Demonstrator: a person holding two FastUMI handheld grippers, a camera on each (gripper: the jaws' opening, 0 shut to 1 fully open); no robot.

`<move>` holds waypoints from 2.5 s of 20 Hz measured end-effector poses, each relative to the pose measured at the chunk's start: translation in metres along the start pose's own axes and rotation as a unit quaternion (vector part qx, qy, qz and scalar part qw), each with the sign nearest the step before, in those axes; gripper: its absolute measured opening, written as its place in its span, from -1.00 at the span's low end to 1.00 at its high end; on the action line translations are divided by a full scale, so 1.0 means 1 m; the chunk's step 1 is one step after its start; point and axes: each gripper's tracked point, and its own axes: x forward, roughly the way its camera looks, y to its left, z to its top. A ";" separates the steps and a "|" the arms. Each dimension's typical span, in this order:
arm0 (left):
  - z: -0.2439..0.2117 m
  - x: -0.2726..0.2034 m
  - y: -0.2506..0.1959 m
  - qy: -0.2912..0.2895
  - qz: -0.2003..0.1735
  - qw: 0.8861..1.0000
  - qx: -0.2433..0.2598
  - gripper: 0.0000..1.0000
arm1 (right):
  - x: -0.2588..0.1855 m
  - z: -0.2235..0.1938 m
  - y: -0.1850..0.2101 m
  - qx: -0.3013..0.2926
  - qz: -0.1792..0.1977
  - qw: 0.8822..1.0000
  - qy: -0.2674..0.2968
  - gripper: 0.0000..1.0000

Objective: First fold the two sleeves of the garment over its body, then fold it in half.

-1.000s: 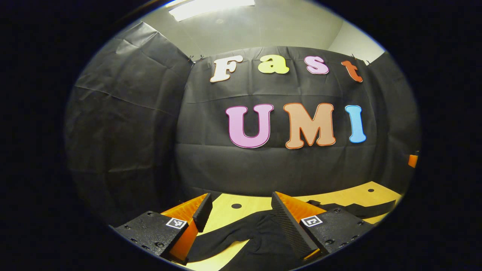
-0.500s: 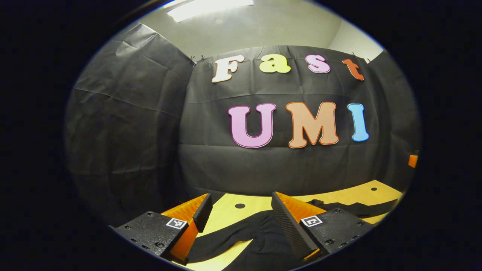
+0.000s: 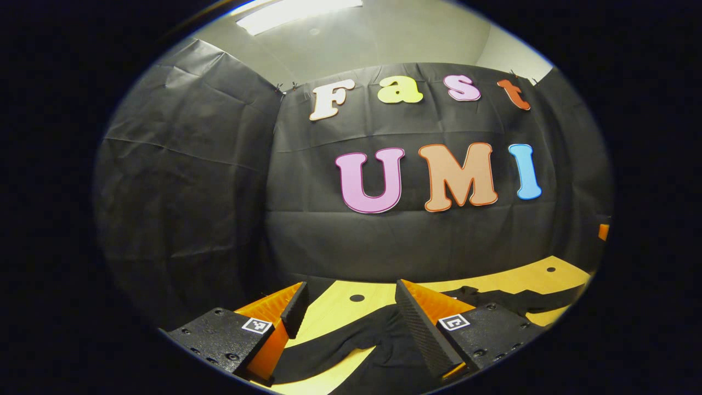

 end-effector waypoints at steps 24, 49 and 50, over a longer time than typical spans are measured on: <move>-0.039 -0.007 0.001 0.066 0.054 0.995 0.046 0.88 | 0.104 -0.258 -0.151 0.043 -0.089 0.945 0.313 1.00; -0.064 -0.019 0.036 0.082 0.063 0.995 0.010 0.88 | 0.123 -0.201 -0.101 0.018 -0.044 0.958 0.282 -0.85; -0.066 -0.020 0.041 0.083 0.067 0.994 0.007 0.88 | 0.128 -0.187 -0.093 0.015 -0.039 0.960 0.276 -0.85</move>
